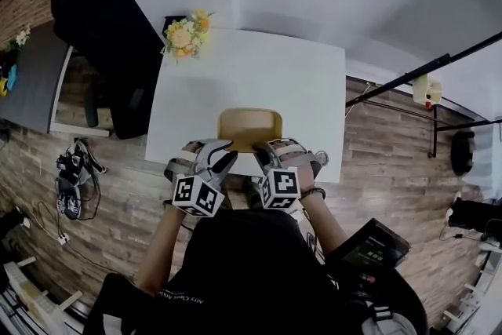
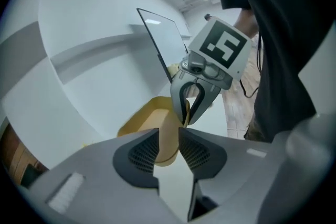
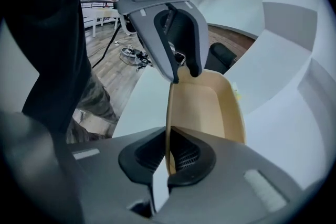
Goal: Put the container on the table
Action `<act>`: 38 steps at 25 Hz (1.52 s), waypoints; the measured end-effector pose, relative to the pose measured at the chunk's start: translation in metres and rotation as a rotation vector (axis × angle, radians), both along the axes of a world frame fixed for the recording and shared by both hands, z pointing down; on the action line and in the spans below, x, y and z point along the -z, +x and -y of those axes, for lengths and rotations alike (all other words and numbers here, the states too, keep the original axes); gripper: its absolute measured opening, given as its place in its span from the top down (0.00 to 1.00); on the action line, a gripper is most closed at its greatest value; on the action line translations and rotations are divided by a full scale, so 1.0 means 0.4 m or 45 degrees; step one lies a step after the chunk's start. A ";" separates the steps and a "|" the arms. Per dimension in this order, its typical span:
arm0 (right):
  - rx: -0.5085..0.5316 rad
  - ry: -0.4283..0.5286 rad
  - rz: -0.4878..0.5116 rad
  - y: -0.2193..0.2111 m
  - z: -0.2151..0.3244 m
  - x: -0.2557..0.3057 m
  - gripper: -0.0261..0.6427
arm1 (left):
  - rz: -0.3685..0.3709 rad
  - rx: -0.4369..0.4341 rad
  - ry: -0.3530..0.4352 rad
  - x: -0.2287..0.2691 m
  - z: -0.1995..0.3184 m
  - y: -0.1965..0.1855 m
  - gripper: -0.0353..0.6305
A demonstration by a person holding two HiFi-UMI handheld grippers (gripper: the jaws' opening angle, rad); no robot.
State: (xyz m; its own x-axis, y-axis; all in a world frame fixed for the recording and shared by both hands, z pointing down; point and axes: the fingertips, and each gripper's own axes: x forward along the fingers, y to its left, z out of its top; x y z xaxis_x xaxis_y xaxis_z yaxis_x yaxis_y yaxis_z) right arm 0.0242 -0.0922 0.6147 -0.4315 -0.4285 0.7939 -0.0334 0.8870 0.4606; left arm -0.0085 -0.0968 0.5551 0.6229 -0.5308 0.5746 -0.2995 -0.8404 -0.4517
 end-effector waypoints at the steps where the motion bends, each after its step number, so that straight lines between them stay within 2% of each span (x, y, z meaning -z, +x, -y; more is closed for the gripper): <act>1: -0.009 -0.007 -0.011 -0.006 0.003 -0.008 0.93 | 0.022 -0.029 0.001 -0.009 0.004 -0.003 0.77; 7: -0.066 -0.048 -0.075 -0.040 0.029 -0.035 0.93 | 0.107 -0.164 -0.056 -0.048 0.023 -0.032 0.79; 11: -0.100 -0.052 -0.069 -0.073 0.056 -0.037 0.93 | 0.157 -0.222 -0.118 -0.086 0.036 -0.063 0.79; 14: -0.090 -0.052 -0.077 -0.101 0.069 -0.038 0.93 | 0.180 -0.211 -0.125 -0.116 0.065 -0.088 0.79; 16: -0.079 -0.052 -0.090 -0.113 0.069 -0.037 0.92 | 0.209 -0.203 -0.138 -0.133 0.072 -0.105 0.86; 18: -0.072 -0.044 -0.082 -0.125 0.071 -0.025 0.92 | 0.253 -0.202 -0.154 -0.147 0.077 -0.121 0.86; 23: -0.064 -0.041 -0.097 -0.119 0.083 -0.023 0.91 | 0.308 -0.230 -0.155 -0.169 0.086 -0.121 0.91; 30: -0.118 -0.062 -0.093 -0.115 0.100 -0.043 0.91 | 0.349 -0.230 -0.148 -0.185 0.102 -0.132 0.91; 38: -0.201 -0.102 -0.074 -0.116 0.154 -0.098 0.90 | 0.338 -0.175 -0.185 -0.237 0.154 -0.144 0.91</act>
